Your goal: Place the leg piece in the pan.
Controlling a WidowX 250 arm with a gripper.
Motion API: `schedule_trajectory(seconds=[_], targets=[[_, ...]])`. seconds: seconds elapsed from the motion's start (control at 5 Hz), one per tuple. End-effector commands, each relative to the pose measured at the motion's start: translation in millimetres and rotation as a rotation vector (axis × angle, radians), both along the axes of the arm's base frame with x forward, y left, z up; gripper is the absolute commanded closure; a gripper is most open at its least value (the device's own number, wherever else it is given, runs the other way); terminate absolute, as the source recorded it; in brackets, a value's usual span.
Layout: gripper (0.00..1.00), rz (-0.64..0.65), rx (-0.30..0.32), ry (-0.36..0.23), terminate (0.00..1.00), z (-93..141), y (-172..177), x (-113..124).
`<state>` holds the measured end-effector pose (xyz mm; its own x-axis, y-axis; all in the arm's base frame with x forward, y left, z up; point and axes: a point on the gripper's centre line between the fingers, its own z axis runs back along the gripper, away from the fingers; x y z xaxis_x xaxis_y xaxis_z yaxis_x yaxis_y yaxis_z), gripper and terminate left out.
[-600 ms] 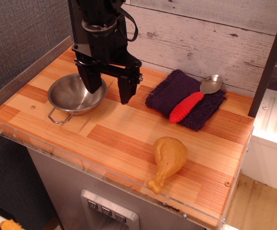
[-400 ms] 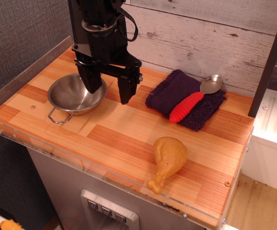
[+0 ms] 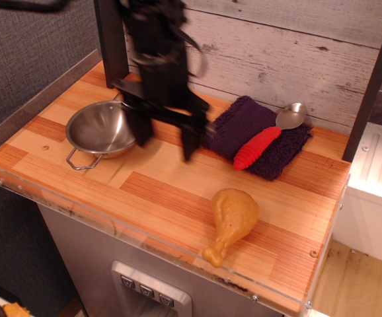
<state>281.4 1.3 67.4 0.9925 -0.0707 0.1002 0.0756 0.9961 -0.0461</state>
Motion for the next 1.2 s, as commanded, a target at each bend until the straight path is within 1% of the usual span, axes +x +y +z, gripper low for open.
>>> schedule_trajectory(seconds=[0.0,0.2,0.4,0.6,1.0], targets=[[0.0,-0.019,-0.027,-0.077,0.0,15.8,-63.8,-18.5],[0.0,-0.015,-0.008,-0.044,0.0,10.4,-74.9,-35.4],[0.0,0.014,0.023,0.019,0.0,-4.4,-67.6,-42.9],[0.0,0.048,0.02,0.048,0.0,-9.0,-55.8,-47.1],[0.0,0.015,-0.015,0.099,0.0,-33.4,-70.7,-56.0]])
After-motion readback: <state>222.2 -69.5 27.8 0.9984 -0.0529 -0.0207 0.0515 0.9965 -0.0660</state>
